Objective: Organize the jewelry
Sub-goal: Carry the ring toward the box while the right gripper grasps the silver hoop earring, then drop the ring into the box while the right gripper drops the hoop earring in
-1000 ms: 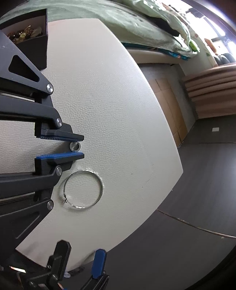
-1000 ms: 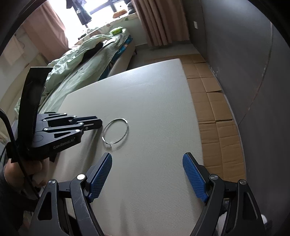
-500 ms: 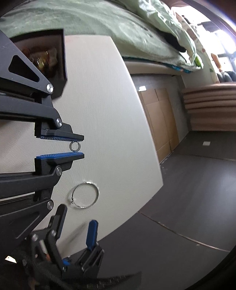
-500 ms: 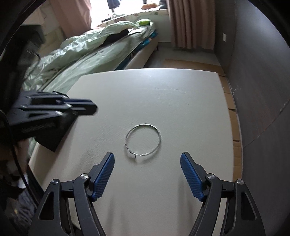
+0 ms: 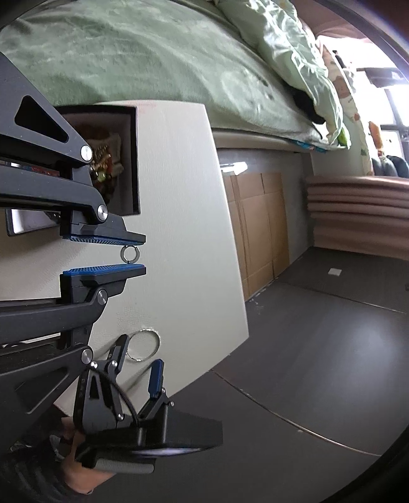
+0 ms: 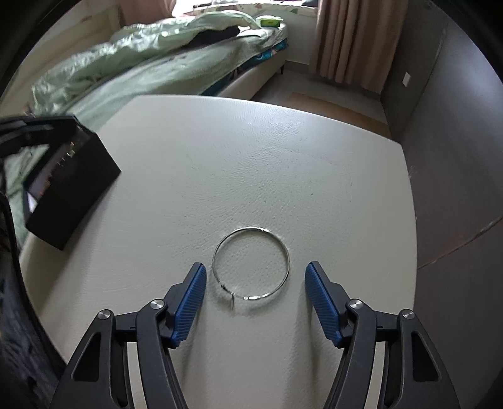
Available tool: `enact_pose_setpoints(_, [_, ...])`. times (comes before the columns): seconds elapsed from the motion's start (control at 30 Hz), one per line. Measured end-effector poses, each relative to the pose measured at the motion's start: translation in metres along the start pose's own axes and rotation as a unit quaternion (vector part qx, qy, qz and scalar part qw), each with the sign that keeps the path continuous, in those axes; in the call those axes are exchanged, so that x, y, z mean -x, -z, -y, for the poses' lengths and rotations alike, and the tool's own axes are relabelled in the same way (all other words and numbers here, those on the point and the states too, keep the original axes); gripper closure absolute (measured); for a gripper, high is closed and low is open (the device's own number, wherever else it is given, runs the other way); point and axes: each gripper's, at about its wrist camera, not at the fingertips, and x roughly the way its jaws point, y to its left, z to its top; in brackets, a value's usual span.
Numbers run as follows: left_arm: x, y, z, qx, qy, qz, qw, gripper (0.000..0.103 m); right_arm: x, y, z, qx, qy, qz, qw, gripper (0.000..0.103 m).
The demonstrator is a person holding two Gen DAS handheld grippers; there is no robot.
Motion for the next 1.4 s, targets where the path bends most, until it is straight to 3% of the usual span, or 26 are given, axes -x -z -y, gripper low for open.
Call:
enact_pose_setpoints(0.1, [0.006,0.002,-0.007,0.007,0.002,0.005,1.0000,0.091,0.000,-0.003,0.000,0.001,0.004,-0.008,1.000,0.042])
enact_pose_setpoints(0.17, [0.010,0.005,-0.012,0.014,0.003,0.008,0.9999,0.091,0.002,-0.006,0.002,-0.003,0.006,-0.011,1.000,0.052])
enact_pose_setpoints(0.43, [0.026,0.012,-0.036,0.034,0.002,0.016,0.9993,0.091,0.005,-0.010,-0.001,-0.018,-0.010,-0.013,1.000,0.053])
enact_pose_setpoints(0.73, [0.037,0.021,-0.063,0.060,0.003,0.010,0.9981,0.090,0.027,-0.028,-0.034,-0.007,-0.026,0.016,0.999,0.053])
enact_pose_setpoints(0.9, [0.041,0.027,-0.082,0.095,0.030,-0.002,0.9950,0.090,0.044,-0.042,-0.058,0.006,-0.033,0.034,0.999,0.053])
enact_pose_setpoints(0.93, [0.041,0.028,-0.084,0.099,0.036,-0.006,0.9944,0.086,0.047,-0.044,-0.062,0.008,-0.036,0.037,0.999,0.053])
enact_pose_setpoints(1.0, [0.044,0.030,-0.087,0.103,0.036,-0.007,0.9940,0.061,0.053,-0.048,-0.070,0.011,-0.042,0.044,0.998,0.053])
enact_pose_setpoints(1.03, [0.047,0.031,-0.088,0.105,0.037,-0.002,0.9938,0.043,0.056,-0.050,-0.074,0.012,-0.045,0.047,0.998,0.053])
enact_pose_setpoints(1.07, [0.053,0.034,-0.090,0.109,0.040,0.010,0.9932,0.039,0.059,-0.052,-0.078,0.012,-0.050,0.050,0.997,0.053])
enact_pose_setpoints(1.4, [0.079,0.052,-0.107,0.123,0.023,0.026,0.9918,0.039,0.077,-0.066,-0.124,0.033,-0.082,0.071,0.994,0.053])
